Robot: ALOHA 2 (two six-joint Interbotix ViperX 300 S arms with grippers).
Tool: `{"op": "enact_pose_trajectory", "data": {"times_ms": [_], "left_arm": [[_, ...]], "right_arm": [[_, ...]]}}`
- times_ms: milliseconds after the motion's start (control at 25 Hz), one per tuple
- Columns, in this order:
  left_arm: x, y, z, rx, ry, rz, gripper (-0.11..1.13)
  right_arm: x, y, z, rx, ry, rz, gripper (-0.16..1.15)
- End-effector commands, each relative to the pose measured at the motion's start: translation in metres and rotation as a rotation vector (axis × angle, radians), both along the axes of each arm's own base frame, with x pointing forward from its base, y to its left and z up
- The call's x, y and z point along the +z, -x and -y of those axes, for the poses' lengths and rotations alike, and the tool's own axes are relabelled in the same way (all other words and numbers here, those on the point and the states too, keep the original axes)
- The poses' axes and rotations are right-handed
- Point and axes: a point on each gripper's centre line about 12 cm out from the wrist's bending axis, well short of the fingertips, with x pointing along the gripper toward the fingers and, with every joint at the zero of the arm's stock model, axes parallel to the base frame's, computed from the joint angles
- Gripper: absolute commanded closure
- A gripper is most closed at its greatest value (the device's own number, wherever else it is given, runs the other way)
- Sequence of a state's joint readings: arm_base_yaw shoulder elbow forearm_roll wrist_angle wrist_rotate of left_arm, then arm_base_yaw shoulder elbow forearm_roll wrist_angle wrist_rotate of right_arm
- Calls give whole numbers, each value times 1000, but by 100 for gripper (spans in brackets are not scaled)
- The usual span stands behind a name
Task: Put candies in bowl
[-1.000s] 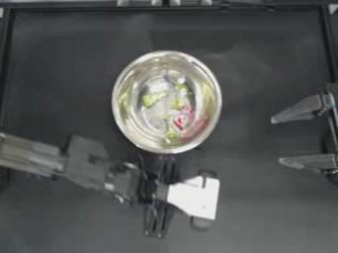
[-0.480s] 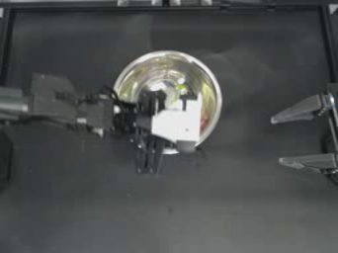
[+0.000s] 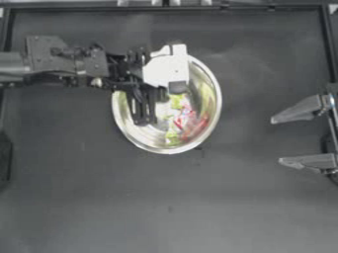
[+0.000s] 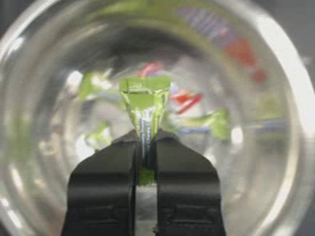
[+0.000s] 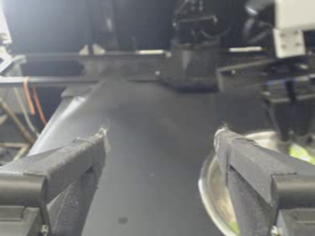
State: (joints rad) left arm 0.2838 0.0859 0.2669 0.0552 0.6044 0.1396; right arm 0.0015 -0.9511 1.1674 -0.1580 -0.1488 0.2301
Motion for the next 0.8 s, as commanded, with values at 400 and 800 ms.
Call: {"op": "enact_pose_trajectory", "data": {"times_ms": [400,800], "left_arm": [[-11,-1,-9,27,14,-8,-1],[19,7,-5,22,-13,83,3]], "right_arm": [[5,-2,0,0,-5,15,-1],[4,-1,0,1,-3,18,-1]]}}
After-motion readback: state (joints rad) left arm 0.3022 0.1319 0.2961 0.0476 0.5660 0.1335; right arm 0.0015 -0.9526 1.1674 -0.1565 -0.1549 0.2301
